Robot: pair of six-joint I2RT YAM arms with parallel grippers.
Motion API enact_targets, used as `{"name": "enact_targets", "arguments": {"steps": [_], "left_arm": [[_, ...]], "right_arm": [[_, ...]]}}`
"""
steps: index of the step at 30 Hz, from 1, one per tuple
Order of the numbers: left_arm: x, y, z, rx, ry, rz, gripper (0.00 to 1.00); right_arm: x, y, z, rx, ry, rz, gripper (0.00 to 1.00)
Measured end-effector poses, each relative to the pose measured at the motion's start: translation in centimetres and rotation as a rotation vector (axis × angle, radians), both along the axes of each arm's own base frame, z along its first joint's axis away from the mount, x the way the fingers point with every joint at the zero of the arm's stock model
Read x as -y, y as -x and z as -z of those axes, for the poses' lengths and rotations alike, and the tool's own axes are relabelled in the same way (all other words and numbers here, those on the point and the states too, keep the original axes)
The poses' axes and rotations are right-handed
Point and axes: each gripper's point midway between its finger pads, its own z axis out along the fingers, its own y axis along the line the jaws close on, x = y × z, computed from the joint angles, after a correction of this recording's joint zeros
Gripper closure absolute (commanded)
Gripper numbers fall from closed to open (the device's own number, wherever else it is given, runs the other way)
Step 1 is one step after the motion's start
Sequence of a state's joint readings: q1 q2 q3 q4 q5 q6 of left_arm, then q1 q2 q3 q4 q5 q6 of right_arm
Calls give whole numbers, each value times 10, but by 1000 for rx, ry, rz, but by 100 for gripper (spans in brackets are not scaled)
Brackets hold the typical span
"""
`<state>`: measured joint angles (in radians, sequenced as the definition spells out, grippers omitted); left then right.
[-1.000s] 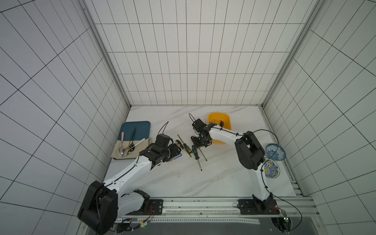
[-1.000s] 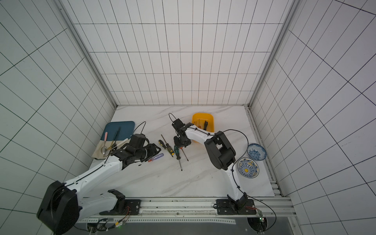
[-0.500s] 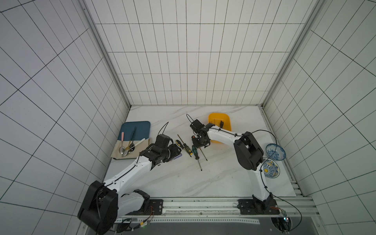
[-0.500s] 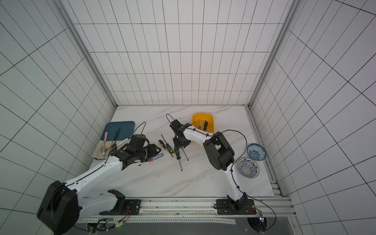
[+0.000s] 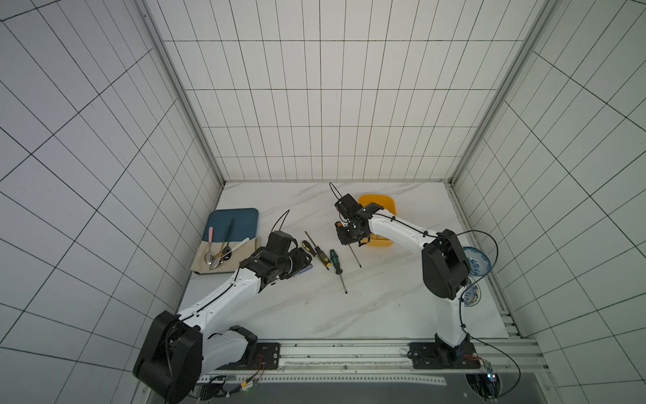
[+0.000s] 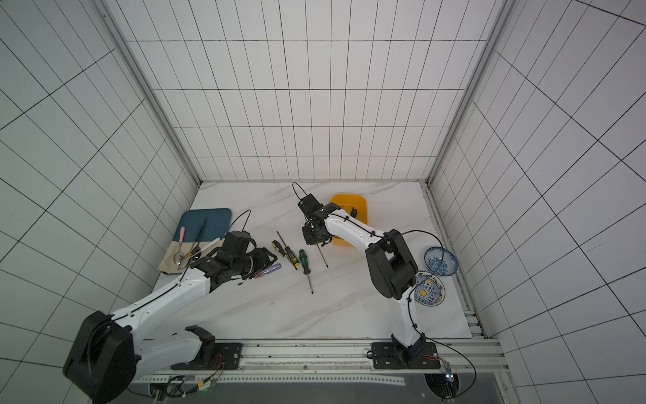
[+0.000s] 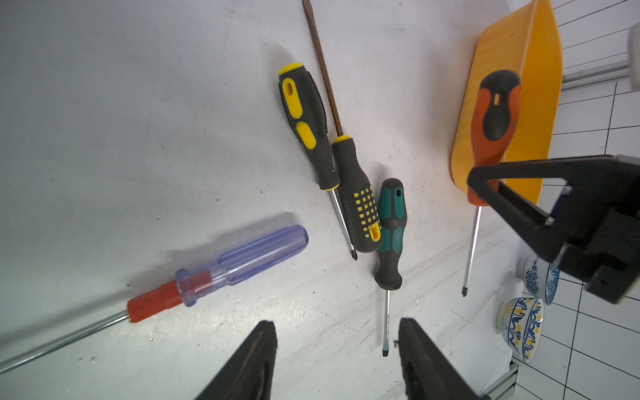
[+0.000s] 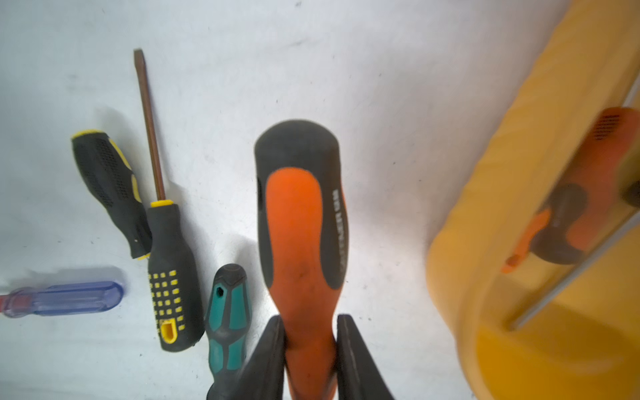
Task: Put the screwdriver on the desktop into the storage box
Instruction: Pick up the screwdriver from the center of the board, then place the screwdriver in the storage box.
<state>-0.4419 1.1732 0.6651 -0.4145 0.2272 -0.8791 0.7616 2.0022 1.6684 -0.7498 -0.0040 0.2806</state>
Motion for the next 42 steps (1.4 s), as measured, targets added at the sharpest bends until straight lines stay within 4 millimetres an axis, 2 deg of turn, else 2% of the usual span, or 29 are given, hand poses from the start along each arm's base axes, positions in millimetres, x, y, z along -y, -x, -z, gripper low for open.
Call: {"name": "enact_targets", "arguments": {"steps": [4,6,15,19,23,26,36,42], "left_arm": [[1,0,0,-1,4,3,40],[1,1,0,-2,5,4,40],[3,-1,-2,5,15,8,40],[3,-1,-3,7,17,9,40],[4,-1,-3,6,19,10,40],[4,-1,-1,3,18,11,40],[6,-3,0,3,23,12,40],[6,-3,0,2,26,14,40]], "right_arm": [[13,-24,-26,36,-52,58,85],[28,-40,-36,50,-70,106,85],[111,-106,-58,84,-109,345,85],[139,-130,-57,93,-114,423,85],[160,-140,-37,62,-95,476,85],[167,-143,-23,37,-79,494,85],[167,-145,13,-17,-46,497,85],[168,-146,22,-26,-35,504,84]]}}
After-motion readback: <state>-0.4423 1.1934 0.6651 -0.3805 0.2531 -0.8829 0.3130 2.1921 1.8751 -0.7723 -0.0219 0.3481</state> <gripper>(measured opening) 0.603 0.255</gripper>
